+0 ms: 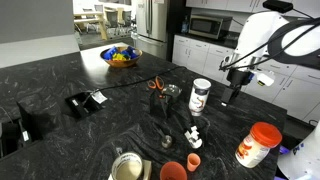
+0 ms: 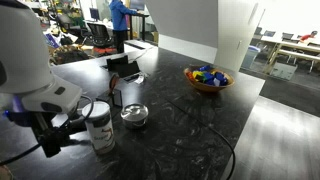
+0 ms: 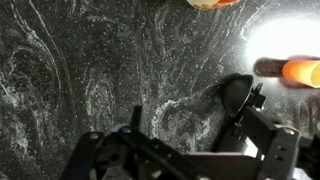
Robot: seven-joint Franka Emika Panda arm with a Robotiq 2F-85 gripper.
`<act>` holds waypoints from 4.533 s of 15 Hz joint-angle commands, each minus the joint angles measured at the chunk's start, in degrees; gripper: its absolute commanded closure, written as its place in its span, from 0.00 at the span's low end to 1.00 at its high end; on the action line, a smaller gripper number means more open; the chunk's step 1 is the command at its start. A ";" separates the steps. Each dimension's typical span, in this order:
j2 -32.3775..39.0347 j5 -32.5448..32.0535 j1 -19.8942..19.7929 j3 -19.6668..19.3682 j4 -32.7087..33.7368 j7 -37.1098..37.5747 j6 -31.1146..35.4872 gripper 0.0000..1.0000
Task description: Pick up the little orange cup and place it inside the bigger cup
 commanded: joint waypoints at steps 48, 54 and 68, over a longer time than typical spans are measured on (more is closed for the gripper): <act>28.36 0.49 10.99 14.79 19.74 -20.13 6.32 0.00; 30.82 -3.00 10.98 15.42 20.14 -20.29 7.97 0.00; 35.50 -1.30 10.71 16.25 22.50 -25.82 8.22 0.00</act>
